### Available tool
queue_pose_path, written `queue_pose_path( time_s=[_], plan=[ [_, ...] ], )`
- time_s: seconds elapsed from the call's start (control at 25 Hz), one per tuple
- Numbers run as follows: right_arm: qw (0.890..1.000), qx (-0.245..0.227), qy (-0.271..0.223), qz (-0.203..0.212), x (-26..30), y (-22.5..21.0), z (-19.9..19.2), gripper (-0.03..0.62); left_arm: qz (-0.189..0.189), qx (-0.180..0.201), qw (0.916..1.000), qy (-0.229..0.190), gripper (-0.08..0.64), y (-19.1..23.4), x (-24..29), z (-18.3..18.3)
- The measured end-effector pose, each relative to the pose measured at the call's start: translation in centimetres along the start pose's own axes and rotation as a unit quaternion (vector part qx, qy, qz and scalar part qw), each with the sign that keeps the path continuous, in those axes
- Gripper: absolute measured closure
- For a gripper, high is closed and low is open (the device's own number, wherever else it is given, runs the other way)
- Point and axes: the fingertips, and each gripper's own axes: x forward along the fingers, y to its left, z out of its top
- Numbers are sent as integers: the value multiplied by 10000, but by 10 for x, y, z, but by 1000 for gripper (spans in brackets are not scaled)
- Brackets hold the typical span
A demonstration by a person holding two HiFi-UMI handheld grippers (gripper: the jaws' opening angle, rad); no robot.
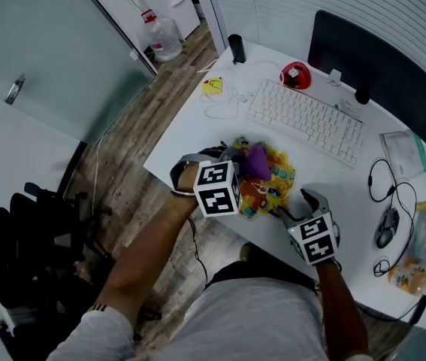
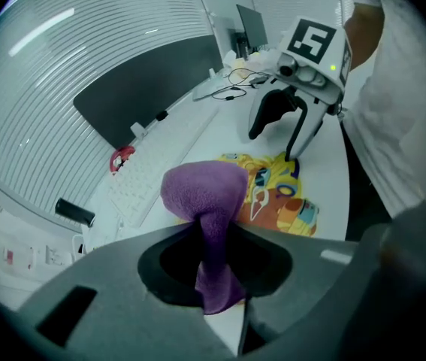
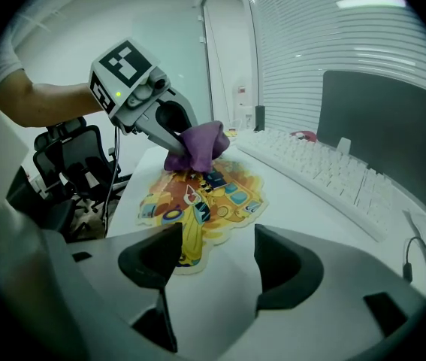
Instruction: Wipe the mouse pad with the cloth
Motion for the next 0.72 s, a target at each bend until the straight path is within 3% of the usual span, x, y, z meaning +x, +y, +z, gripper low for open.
queue_pose_path(
  time_s=[0.4,0.72],
  plan=[
    [10000,65,14,42,-2,10,-7,331,-468,620,9968,-179,477,-49,21,59],
    [9999,104,81,-18,1,6,-11,331,-739,900,9931,-125,477,-69,39,77]
  ],
)
